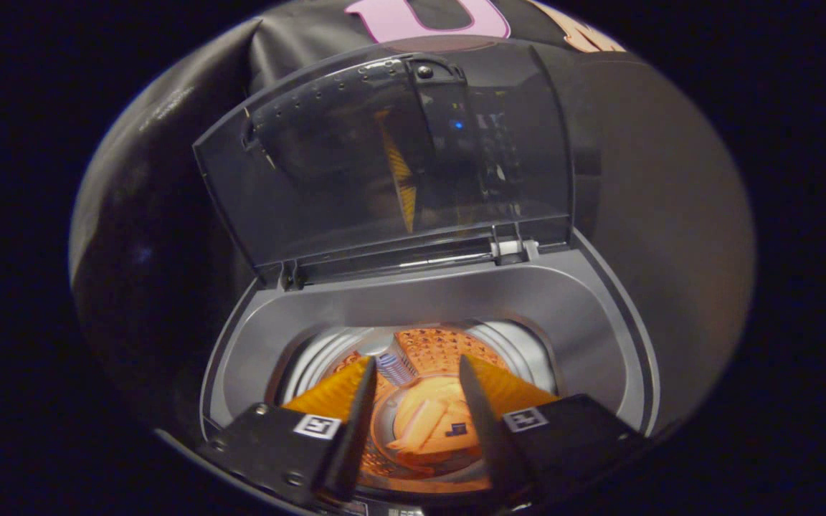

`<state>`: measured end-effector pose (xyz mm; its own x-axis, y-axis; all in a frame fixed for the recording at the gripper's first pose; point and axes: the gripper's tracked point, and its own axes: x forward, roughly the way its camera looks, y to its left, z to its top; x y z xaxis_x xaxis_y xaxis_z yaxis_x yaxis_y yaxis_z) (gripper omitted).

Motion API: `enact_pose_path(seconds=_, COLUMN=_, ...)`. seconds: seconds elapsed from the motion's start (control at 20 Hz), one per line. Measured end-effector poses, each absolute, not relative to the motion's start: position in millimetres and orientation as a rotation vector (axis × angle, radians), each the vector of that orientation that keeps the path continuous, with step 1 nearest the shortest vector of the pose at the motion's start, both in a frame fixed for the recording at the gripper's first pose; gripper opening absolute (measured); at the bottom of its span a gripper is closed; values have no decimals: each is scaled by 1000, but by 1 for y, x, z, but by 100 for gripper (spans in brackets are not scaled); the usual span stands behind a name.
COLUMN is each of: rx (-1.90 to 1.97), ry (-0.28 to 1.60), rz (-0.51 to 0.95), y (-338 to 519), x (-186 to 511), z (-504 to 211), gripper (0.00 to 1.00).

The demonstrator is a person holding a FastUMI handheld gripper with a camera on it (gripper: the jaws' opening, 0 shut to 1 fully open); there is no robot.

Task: Put the clothes into the washing machine and then close the washing machine lid.

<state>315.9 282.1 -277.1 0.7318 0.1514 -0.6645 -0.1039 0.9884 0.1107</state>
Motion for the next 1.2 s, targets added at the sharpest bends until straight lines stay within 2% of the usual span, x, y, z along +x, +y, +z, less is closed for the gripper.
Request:
enact_pose_path(seconds=0.1, rx=77, ry=732, rz=128, y=281, x=317, z=-278, gripper=86)
enact_pose_path(seconds=0.2, rx=80, ry=726, rz=116, y=279, x=316, z=-269, gripper=98)
enact_pose_path(seconds=0.45, rx=-5, ry=675, rz=64, y=266, x=320, z=-231, gripper=98)
enact_pose_path(seconds=0.6, rx=-3, ry=648, rz=91, y=278, x=323, z=-200, gripper=98)
enact_pose_path(seconds=1.2, rx=17, ry=411, rz=128, y=332, x=399, z=-36, gripper=97)
